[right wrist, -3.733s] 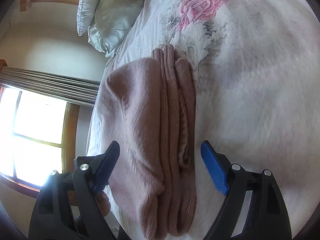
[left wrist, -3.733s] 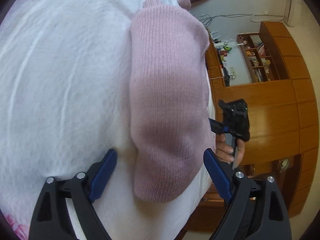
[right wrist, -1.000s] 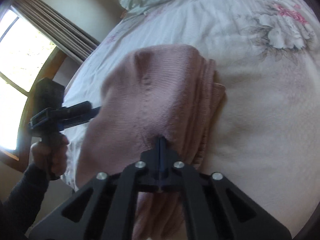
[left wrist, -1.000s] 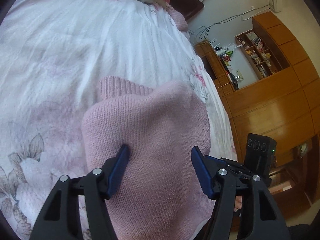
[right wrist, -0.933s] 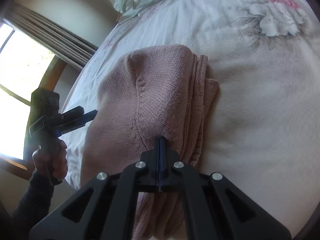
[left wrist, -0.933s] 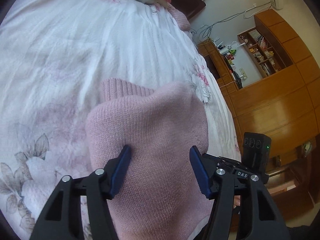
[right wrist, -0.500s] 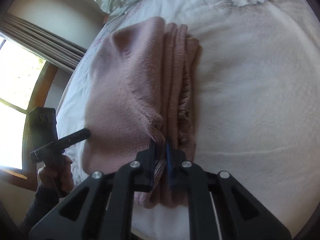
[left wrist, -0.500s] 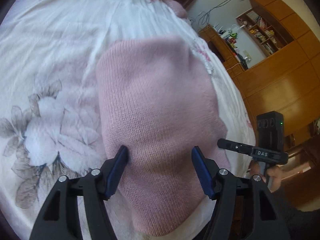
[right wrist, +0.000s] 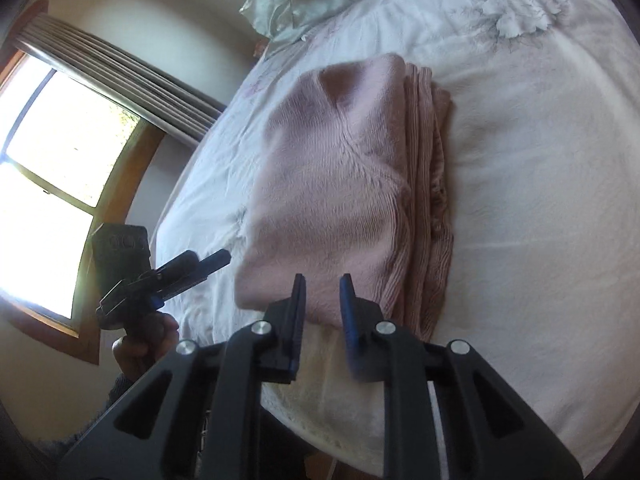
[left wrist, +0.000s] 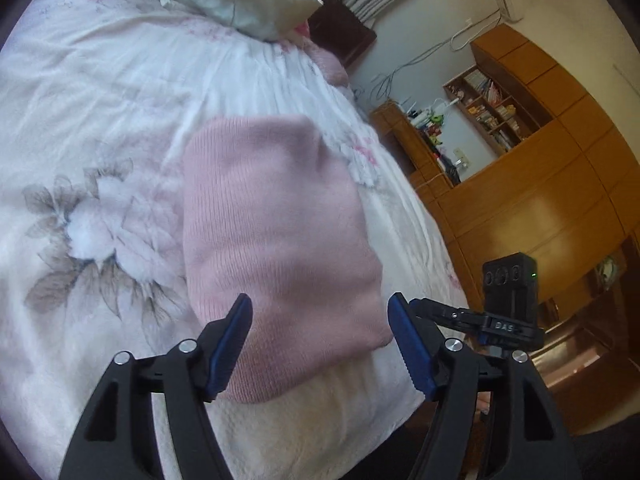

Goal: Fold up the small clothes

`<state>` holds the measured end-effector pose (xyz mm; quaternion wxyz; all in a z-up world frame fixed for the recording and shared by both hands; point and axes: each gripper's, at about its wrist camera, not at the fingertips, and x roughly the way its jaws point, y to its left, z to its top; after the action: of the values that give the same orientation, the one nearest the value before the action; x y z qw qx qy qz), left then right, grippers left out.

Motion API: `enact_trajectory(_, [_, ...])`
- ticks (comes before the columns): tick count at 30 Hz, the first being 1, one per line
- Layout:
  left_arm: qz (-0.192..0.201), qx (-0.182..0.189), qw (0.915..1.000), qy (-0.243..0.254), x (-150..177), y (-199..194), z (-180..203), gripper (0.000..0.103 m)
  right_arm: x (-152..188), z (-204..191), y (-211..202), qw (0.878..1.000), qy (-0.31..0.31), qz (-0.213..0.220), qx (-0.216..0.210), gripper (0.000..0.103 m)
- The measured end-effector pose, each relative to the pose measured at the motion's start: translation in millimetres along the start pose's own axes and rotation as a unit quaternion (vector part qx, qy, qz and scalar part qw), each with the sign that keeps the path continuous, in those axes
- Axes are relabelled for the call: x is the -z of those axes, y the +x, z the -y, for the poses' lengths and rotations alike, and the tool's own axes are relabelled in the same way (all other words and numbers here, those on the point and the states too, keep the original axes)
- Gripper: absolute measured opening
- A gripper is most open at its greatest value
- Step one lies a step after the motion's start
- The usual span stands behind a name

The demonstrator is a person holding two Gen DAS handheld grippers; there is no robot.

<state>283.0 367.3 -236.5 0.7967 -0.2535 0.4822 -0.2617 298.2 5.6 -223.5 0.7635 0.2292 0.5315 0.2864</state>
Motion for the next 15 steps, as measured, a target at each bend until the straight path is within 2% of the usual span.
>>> enact_trajectory(1, [-0.016, -0.012, 0.9997, -0.012, 4.1, 13.7, -6.0, 0.071, -0.7, 7.8, 12.4, 1.000, 0.009, -0.015, 0.010, 0.018])
enact_trajectory(4, [-0.008, -0.030, 0.9995, -0.012, 10.2, 17.9, -0.7, 0.075, 5.3, 25.9, 25.2, 0.998, 0.015, -0.023, 0.055, 0.008])
enact_trajectory(6, [-0.005, -0.039, 0.9992, -0.012, 12.0, 4.7, 14.9, 0.081, 8.2, 12.7, 10.9, 0.998, 0.007, -0.007, 0.057, 0.023])
enact_trajectory(7, [-0.002, -0.055, 0.9985, 0.000, 15.8, -5.2, 26.2, 0.086, 11.5, 0.5, 0.3, 0.997, -0.009, 0.004, 0.070, 0.038])
enact_trajectory(8, [0.003, -0.089, 0.9959, 0.016, 20.6, -16.2, 39.7, 0.090, 15.5, -14.7, -11.5, 0.995, -0.031, 0.019, 0.090, 0.051])
enact_trajectory(9, [0.011, -0.137, 0.9899, 0.034, 28.2, -29.5, 56.0, 0.090, 22.1, -33.0, -26.1, 0.992, -0.057, 0.039, 0.109, 0.058])
enact_trajectory(11, [0.031, -0.220, 0.9722, 0.073, 50.5, -59.0, 90.4, 0.095, 41.8, -70.5, -56.5, 0.980, -0.104, 0.081, 0.150, 0.088])
enact_trajectory(13, [0.055, -0.269, 0.9568, 0.096, 74.0, -87.6, 121.3, 0.095, 70.0, -105.4, -83.0, 0.962, -0.144, 0.124, 0.197, 0.098])
enact_trajectory(15, [0.086, -0.298, 0.9442, 0.111, 100.0, -115.5, 148.4, 0.095, 98.5, -132.0, -98.1, 0.946, -0.169, 0.140, 0.239, 0.100])
